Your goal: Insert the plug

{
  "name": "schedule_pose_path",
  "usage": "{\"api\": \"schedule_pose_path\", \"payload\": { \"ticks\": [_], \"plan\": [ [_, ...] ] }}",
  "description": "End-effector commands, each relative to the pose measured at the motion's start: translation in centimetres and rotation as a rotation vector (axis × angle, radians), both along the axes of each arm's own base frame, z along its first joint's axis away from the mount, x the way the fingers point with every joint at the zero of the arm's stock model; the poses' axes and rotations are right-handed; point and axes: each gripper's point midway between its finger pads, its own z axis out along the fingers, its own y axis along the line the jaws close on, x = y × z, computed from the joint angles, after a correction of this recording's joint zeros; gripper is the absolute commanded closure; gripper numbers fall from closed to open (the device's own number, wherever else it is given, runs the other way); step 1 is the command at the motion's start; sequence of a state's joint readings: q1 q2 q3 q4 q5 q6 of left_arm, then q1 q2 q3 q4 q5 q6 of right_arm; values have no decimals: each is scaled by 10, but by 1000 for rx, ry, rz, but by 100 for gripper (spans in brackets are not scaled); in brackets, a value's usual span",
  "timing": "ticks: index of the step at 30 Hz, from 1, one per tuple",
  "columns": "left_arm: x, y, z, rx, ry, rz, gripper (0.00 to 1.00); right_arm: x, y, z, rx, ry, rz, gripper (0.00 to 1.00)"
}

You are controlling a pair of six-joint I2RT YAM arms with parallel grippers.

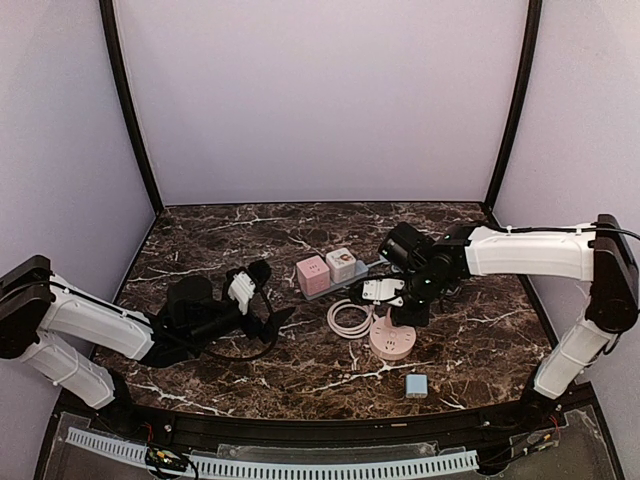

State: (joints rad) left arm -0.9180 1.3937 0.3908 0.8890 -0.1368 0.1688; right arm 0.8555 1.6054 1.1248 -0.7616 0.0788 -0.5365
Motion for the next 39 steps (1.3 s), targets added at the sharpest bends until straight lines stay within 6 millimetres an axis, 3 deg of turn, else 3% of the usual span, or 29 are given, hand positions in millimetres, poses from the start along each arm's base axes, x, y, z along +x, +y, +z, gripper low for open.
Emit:
{"api": "schedule_pose_path", "payload": {
  "ticks": [1, 11, 24, 39],
  "plan": [
    [0, 1, -2, -14, 13, -3, 1, 6, -1, 0, 5, -12, -7, 100],
    [1, -1, -5, -15, 19, -8, 1, 2, -7, 8, 18, -27, -22, 100],
    [1, -1, -5, -13, 18, -6, 0, -3, -4, -12, 6, 42, -26, 100],
    [-1, -2, -8, 4, 24, -21, 0, -4, -3, -16, 7, 89, -25, 100]
  ]
}}
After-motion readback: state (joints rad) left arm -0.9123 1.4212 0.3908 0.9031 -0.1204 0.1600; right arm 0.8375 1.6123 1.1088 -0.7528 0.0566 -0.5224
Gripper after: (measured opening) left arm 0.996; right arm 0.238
